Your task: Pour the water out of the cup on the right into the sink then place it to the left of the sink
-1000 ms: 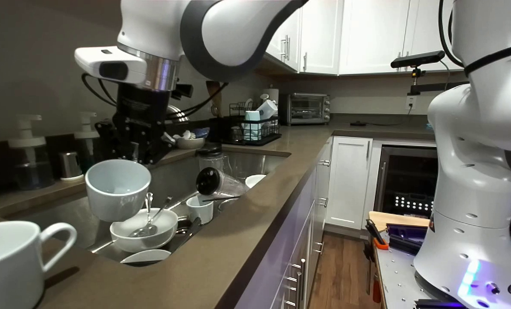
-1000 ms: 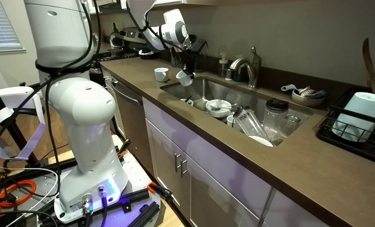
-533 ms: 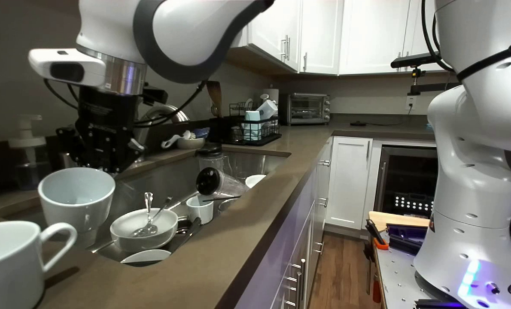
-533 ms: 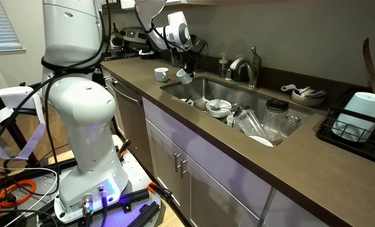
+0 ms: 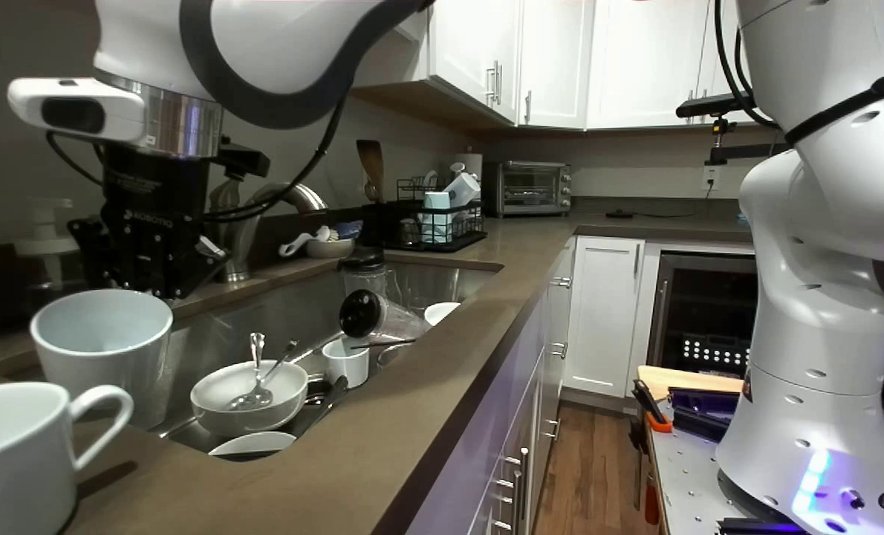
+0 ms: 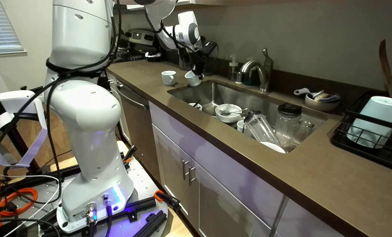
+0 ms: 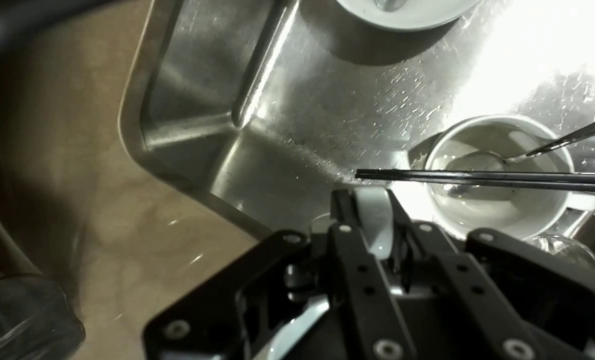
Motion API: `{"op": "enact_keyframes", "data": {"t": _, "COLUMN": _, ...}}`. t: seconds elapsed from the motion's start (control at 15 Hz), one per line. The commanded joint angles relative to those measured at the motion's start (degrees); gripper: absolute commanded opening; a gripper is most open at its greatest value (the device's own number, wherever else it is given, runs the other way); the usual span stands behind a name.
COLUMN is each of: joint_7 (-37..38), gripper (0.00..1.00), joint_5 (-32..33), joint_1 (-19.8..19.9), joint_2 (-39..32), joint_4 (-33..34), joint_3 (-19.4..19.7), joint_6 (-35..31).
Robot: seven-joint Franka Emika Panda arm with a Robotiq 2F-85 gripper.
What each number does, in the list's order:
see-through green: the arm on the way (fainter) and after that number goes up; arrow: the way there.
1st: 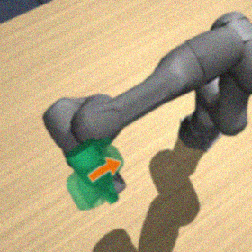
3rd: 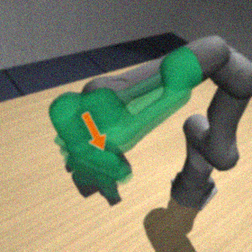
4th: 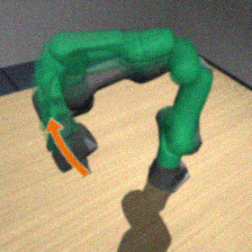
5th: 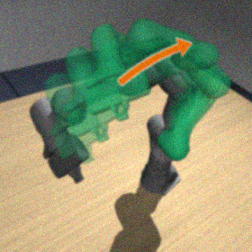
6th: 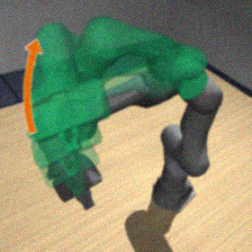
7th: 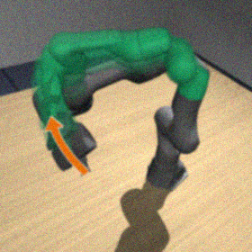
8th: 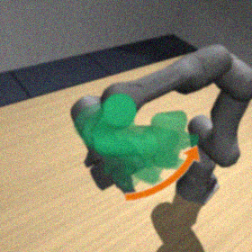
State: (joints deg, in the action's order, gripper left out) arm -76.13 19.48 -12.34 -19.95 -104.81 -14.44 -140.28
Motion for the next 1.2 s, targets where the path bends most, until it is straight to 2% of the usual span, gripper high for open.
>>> {"op": "enact_keyframes", "data": {"t": 0.0, "joint_7": 0.0, "gripper": 0.16, "joint_5": -0.1, "joint_1": -0.3, "joint_2": -0.1, "joint_4": 0.2, "joint_3": 0.2, "joint_6": 0.2}}
{"op": "enact_keyframes", "data": {"t": 0.07, "joint_7": 0.0, "gripper": 0.05, "joint_5": -0.1, "joint_1": -0.3, "joint_2": -0.1, "joint_4": 0.2, "joint_3": 0.2, "joint_6": 0.2}}
{"op": "enact_keyframes", "data": {"t": 0.47, "joint_7": -0.4, "gripper": 0.05, "joint_5": 0.3, "joint_1": -0.7, "joint_2": 1.4, "joint_4": 0.7, "joint_3": 0.1, "joint_6": 3.2}}
{"op": "enact_keyframes", "data": {"t": 0.8, "joint_7": -0.7, "gripper": 0.05, "joint_5": 2.7, "joint_1": -2.1, "joint_2": 2.0, "joint_4": 2.2, "joint_3": 0.2, "joint_6": 8.9}}
{"op": "enact_keyframes", "data": {"t": 1.13, "joint_7": -1.9, "gripper": 0.05, "joint_5": -1.8, "joint_1": -1.8, "joint_2": 1.5, "joint_4": 4.6, "joint_3": -1.8, "joint_6": 7.7}}
